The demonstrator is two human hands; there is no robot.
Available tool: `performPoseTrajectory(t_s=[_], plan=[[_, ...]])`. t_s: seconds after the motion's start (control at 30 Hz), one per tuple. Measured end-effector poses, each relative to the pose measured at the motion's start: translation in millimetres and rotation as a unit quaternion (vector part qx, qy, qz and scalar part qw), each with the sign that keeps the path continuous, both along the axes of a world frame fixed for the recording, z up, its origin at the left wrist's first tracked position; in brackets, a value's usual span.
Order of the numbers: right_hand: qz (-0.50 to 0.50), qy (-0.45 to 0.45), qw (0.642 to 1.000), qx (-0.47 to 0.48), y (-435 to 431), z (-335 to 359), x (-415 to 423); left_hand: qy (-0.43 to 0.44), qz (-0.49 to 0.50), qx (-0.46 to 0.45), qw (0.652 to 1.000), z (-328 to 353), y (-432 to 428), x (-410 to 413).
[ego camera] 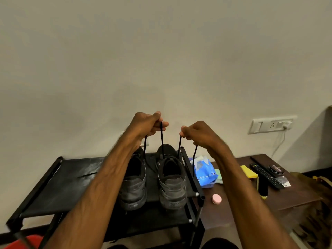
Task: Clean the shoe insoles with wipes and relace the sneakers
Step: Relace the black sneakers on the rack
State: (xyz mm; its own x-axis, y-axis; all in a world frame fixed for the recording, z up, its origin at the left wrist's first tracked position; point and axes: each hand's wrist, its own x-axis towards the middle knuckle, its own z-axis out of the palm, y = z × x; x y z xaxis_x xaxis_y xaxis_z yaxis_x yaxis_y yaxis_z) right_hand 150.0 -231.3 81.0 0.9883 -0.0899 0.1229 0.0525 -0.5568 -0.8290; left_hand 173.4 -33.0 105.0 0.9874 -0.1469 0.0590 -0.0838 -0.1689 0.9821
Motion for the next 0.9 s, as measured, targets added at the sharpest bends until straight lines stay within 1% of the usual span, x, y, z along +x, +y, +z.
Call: performPoseTrajectory(t_s=[0.2,0.3,0.43,0.6,0.9], plan=[[0.022,-0.048,0.999,-0.005,7,55,2,-0.067,0.014,0.006,0.998,43,0,-2],[0.028,-0.085,0.996,0.002,10,75,0,-0.11,0.024,0.053,0.992,60,-3,0],[0.033,-0.097,0.994,0.026,16,98,-6,-0.142,0.028,0.097,0.985,83,-6,1],[0.011,-0.092,0.99,0.108,18,112,-8,-0.173,0.004,0.103,0.979,101,-7,0],[-0.037,-0.178,0.97,0.159,25,117,-5,-0.278,0.057,0.084,0.955,121,-9,9]])
